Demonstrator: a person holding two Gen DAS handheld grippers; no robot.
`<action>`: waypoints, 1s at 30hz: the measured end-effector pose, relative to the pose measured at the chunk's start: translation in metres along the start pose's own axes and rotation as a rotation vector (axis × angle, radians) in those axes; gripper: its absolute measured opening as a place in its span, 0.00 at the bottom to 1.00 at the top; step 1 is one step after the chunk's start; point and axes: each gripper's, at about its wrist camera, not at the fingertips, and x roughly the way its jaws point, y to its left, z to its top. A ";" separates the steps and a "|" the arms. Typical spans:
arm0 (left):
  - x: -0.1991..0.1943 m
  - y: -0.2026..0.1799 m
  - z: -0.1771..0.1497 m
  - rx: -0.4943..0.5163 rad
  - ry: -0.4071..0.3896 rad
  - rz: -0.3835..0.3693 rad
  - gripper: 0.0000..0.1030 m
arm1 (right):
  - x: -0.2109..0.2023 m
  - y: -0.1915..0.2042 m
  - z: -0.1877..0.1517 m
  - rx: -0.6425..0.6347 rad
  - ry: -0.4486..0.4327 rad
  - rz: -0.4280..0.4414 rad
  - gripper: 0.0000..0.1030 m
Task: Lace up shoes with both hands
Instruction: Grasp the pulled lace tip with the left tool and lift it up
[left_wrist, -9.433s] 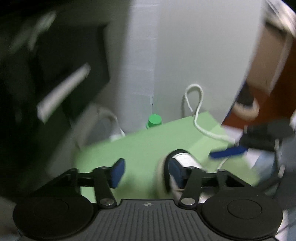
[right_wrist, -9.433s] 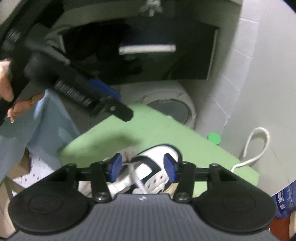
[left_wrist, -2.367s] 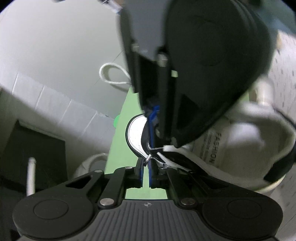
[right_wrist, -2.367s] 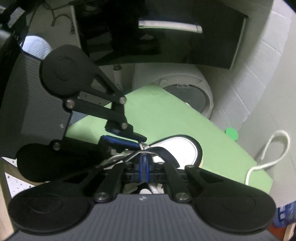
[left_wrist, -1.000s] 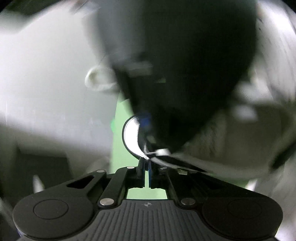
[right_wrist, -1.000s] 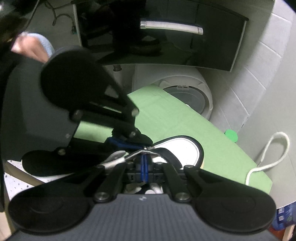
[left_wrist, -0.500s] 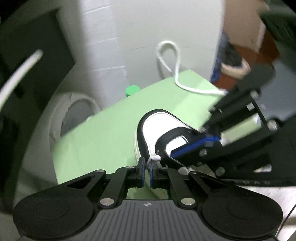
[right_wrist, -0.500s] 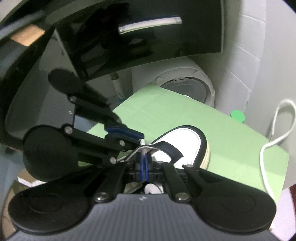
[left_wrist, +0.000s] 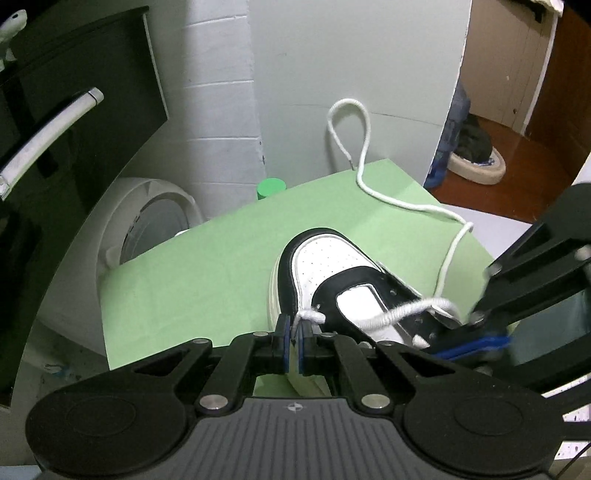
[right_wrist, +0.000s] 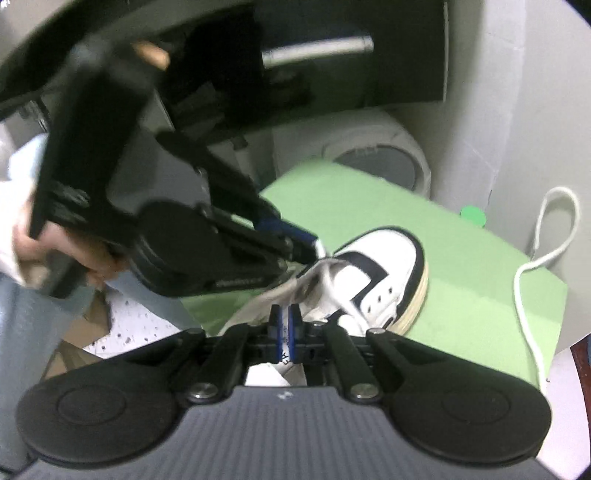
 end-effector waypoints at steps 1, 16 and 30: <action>-0.001 0.000 0.000 0.004 -0.007 -0.001 0.03 | 0.004 -0.001 -0.001 0.010 0.019 -0.002 0.01; -0.027 0.027 0.016 -0.045 -0.173 0.035 0.04 | 0.030 -0.022 -0.002 0.055 0.047 0.005 0.00; -0.164 0.068 0.080 -0.086 -0.553 0.133 0.03 | -0.019 0.025 0.025 0.056 0.052 0.013 0.00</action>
